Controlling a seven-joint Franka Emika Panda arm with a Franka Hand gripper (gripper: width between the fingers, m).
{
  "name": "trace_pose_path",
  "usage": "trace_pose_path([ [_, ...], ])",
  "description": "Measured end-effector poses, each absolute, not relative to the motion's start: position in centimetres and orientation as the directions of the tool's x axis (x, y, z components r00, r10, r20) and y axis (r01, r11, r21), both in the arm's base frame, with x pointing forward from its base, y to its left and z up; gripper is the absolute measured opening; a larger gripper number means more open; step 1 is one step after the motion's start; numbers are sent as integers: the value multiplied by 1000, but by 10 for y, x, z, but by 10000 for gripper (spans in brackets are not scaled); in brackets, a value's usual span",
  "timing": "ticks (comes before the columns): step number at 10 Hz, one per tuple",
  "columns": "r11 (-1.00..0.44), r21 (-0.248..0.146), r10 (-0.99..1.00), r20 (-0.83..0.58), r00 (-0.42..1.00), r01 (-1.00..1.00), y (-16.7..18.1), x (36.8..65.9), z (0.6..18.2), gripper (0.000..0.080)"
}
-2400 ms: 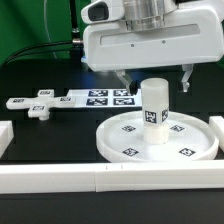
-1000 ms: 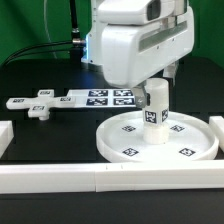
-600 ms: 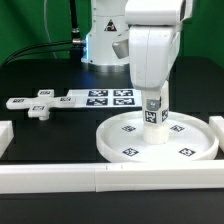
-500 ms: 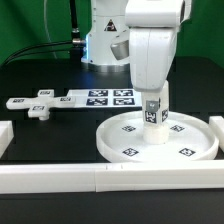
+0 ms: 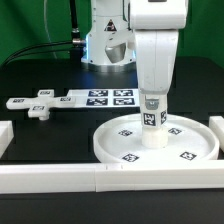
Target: Assemble round table
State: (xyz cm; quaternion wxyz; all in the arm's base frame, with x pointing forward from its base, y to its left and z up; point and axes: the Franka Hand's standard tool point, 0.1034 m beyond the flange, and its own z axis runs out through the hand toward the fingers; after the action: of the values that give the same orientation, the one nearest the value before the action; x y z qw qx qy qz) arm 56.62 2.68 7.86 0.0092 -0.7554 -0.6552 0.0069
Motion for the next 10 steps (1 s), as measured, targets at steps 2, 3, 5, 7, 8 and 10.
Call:
trace_pose_path([
  [2, -148, -23, 989, 2, 148, 989, 27, 566, 79, 406],
  [3, -167, -24, 986, 1, 167, 986, 27, 566, 79, 406],
  [5, -230, -25, 973, 3, 230, 973, 26, 566, 78, 406],
  [7, -443, -32, 896, 4, 443, 896, 23, 564, 78, 406],
  [8, -524, -34, 851, 1, 525, 851, 22, 563, 78, 407],
  [10, -659, -43, 751, 3, 660, 751, 23, 562, 78, 407],
])
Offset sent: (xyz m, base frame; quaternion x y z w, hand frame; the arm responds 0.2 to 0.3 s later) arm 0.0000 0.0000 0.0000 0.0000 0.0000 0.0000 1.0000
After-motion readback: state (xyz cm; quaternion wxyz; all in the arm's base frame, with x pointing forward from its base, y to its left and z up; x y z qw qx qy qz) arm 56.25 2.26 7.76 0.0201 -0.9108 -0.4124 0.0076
